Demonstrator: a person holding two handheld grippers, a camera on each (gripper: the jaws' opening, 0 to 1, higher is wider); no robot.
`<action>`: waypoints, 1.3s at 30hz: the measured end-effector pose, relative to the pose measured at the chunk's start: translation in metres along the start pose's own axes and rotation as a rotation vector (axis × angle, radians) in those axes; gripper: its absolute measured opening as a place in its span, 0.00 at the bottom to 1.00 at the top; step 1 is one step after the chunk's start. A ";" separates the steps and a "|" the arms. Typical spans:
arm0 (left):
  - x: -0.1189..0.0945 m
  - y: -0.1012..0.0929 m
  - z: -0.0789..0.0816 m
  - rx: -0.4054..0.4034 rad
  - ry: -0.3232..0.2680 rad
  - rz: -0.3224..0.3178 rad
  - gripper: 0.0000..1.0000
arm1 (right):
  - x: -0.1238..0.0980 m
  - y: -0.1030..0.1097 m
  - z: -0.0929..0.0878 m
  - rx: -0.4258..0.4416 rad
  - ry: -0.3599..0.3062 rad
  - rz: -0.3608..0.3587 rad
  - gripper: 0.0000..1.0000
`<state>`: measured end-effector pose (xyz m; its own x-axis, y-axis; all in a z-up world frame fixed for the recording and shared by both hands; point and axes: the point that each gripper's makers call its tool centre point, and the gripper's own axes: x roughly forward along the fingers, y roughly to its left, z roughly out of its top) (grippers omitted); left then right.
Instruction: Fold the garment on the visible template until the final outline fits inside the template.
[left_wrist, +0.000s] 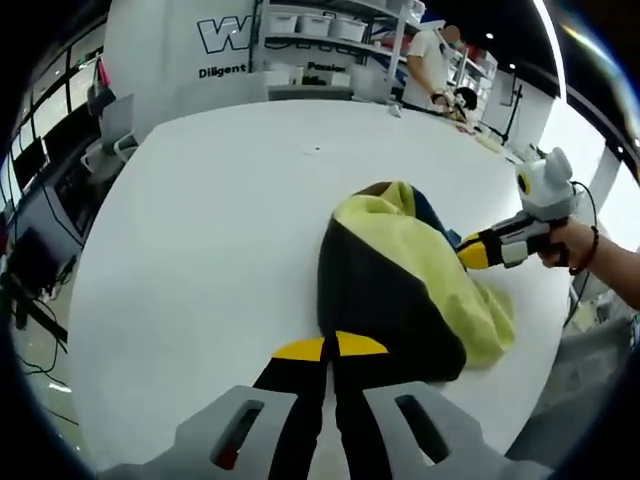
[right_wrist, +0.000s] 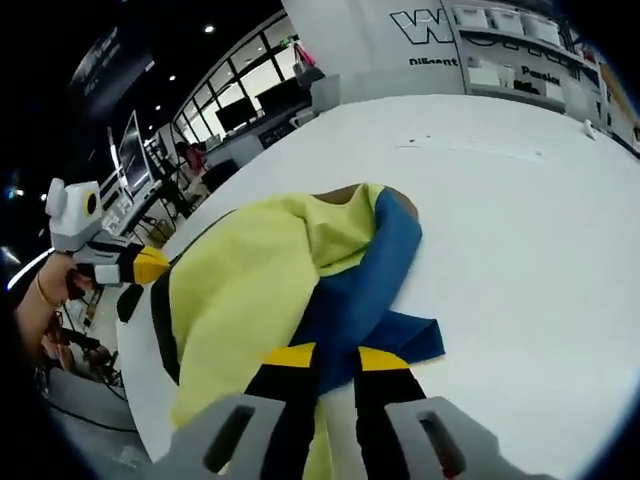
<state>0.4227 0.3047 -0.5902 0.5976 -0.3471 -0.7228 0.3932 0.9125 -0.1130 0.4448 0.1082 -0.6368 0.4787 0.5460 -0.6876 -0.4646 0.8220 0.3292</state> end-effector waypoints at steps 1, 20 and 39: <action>0.000 0.000 0.000 0.001 -0.001 0.001 0.00 | 0.000 0.001 -0.001 -0.007 0.004 0.009 0.00; -0.007 0.013 0.000 0.010 0.020 0.068 0.00 | -0.048 -0.022 0.021 -0.094 -0.052 -0.095 0.00; -0.018 0.045 0.031 0.101 -0.006 0.169 0.00 | -0.115 -0.111 0.069 -0.212 -0.143 -0.476 0.00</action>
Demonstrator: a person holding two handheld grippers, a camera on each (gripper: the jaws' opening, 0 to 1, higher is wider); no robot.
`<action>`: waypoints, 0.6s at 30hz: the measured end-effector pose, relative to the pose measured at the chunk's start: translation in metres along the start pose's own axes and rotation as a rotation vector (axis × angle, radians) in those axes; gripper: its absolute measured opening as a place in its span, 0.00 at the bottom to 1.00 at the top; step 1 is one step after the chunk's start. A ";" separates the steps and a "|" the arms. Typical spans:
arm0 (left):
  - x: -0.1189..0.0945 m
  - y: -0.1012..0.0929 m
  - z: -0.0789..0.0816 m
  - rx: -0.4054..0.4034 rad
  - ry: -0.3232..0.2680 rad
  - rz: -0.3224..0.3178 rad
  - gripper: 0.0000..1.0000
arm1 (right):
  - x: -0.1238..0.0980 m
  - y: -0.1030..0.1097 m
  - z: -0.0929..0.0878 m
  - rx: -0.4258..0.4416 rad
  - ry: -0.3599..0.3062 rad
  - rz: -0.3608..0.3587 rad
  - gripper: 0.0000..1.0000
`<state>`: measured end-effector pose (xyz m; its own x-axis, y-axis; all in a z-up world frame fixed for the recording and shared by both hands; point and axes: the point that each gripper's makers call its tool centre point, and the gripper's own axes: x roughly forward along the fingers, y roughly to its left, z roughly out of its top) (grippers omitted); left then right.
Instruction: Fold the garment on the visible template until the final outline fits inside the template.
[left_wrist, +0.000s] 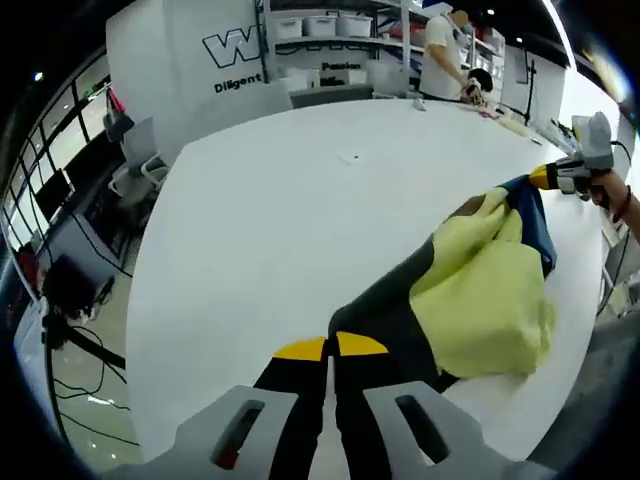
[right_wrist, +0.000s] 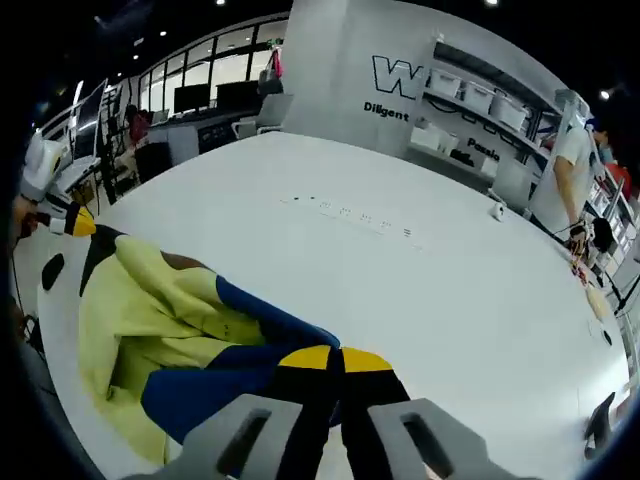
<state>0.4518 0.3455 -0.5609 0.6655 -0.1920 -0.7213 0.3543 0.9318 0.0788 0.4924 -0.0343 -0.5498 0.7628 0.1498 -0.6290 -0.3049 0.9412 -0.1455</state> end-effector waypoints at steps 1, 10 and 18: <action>0.001 0.000 0.002 0.011 -0.002 0.002 0.00 | 0.001 -0.002 0.003 0.003 -0.013 -0.011 0.00; 0.011 0.003 0.040 0.053 -0.105 0.040 0.01 | 0.025 -0.010 0.024 0.034 -0.076 -0.016 0.00; 0.023 0.001 0.057 -0.015 -0.171 0.025 0.01 | 0.046 -0.014 0.017 0.119 -0.061 -0.008 0.00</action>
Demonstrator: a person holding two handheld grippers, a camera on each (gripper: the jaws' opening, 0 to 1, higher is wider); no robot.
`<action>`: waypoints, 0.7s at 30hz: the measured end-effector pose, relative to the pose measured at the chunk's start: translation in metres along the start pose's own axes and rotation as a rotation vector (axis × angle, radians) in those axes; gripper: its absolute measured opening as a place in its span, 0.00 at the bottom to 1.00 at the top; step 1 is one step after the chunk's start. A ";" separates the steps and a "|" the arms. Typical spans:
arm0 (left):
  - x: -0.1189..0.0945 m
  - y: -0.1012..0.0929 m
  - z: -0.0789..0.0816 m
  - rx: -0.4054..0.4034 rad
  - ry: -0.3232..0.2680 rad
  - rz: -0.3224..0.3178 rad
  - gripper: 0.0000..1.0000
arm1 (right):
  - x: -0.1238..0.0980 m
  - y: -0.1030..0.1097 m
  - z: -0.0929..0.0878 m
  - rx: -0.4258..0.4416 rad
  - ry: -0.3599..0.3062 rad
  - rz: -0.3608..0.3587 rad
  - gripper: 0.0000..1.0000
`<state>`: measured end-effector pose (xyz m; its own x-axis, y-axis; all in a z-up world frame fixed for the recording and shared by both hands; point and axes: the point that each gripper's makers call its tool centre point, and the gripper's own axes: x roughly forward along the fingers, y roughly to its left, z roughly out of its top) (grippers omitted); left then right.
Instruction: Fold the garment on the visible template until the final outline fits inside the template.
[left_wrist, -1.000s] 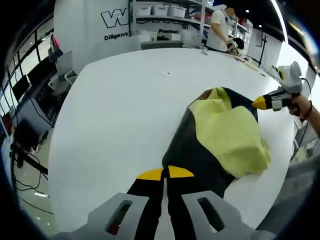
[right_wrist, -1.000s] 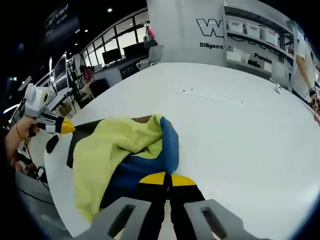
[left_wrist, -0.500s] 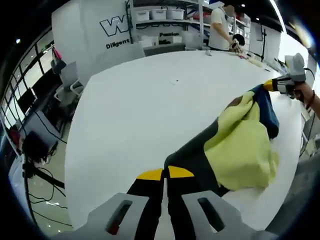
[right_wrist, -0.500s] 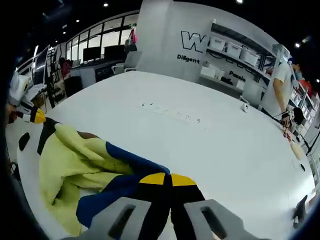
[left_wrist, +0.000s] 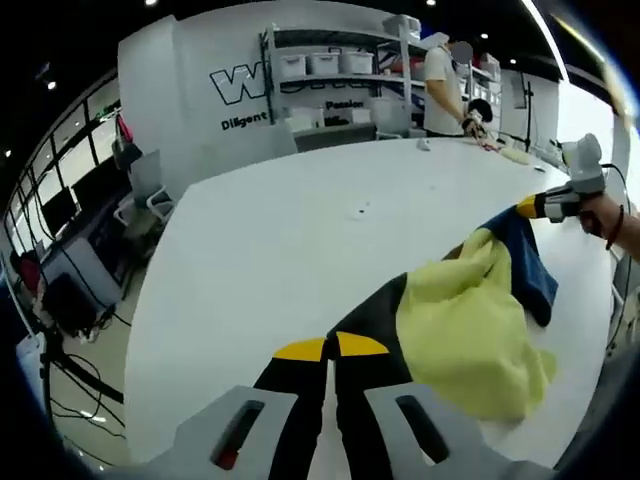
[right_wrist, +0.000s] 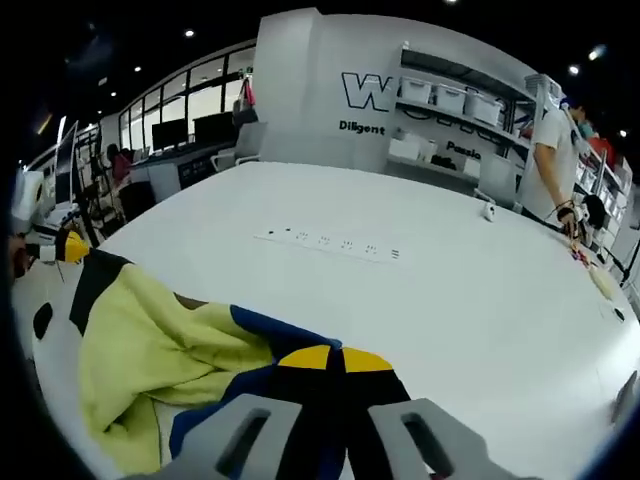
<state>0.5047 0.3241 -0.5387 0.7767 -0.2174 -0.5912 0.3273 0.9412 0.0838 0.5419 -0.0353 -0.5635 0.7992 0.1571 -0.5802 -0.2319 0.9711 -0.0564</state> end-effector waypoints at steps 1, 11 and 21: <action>0.002 0.000 -0.002 -0.005 0.003 -0.002 0.01 | 0.003 -0.001 -0.003 0.011 0.007 0.001 0.00; 0.002 0.000 -0.001 -0.130 -0.020 -0.043 0.15 | 0.007 -0.002 -0.001 0.090 -0.004 0.017 0.16; -0.007 -0.028 -0.010 -0.115 -0.025 -0.137 0.48 | -0.020 0.038 -0.007 0.134 -0.051 0.169 0.44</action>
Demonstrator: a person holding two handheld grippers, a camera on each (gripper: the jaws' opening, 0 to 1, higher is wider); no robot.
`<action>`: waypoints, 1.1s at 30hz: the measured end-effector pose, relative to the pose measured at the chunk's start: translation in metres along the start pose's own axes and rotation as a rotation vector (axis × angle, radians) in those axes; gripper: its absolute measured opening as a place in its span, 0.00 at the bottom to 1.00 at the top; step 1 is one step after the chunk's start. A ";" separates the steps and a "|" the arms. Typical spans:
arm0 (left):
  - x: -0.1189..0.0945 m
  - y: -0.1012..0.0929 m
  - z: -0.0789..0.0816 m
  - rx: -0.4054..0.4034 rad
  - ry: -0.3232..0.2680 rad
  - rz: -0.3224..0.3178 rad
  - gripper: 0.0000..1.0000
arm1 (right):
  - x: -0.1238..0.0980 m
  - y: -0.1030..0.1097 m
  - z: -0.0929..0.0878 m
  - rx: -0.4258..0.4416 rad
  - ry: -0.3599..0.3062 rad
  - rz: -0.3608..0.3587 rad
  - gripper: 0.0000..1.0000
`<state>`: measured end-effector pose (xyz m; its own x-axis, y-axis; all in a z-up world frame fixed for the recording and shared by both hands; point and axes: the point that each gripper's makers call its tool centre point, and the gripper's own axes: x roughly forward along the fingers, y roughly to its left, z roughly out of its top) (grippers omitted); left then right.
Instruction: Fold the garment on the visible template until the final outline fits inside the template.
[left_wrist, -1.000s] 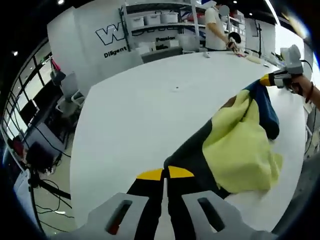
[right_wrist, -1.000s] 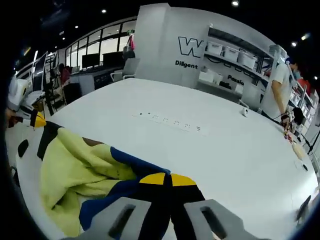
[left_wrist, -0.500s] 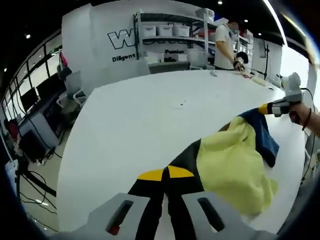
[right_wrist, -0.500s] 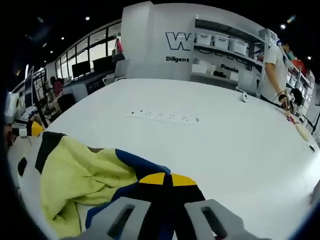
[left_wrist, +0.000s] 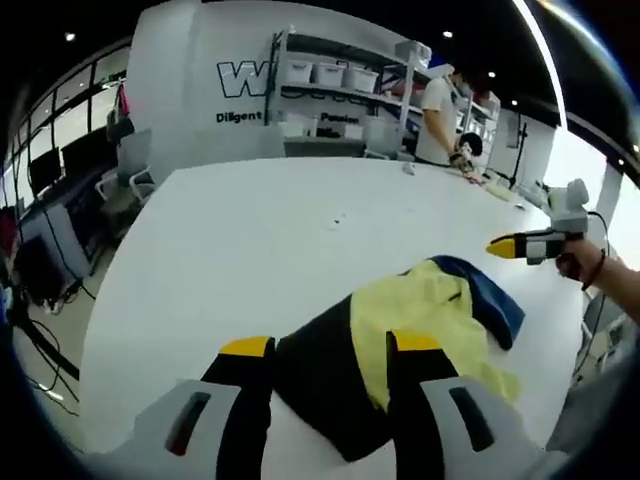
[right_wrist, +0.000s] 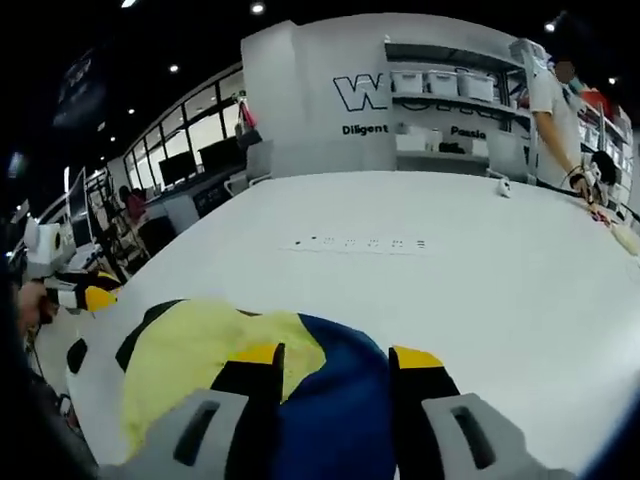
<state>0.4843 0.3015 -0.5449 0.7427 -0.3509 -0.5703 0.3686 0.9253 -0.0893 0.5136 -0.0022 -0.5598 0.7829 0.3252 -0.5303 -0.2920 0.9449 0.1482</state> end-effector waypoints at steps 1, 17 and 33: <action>-0.001 -0.002 -0.005 0.007 0.015 -0.006 0.50 | -0.001 0.003 -0.002 -0.002 -0.001 0.007 0.46; -0.012 -0.018 -0.055 0.046 0.121 -0.023 0.57 | -0.021 0.067 -0.043 -0.058 0.071 0.180 0.55; -0.013 -0.018 -0.088 0.004 0.190 -0.021 0.47 | -0.037 0.128 -0.092 -0.198 0.160 0.336 0.47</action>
<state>0.4183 0.3021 -0.6080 0.6165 -0.3362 -0.7120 0.3853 0.9174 -0.0995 0.3966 0.1026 -0.5982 0.5356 0.5892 -0.6050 -0.6288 0.7564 0.1800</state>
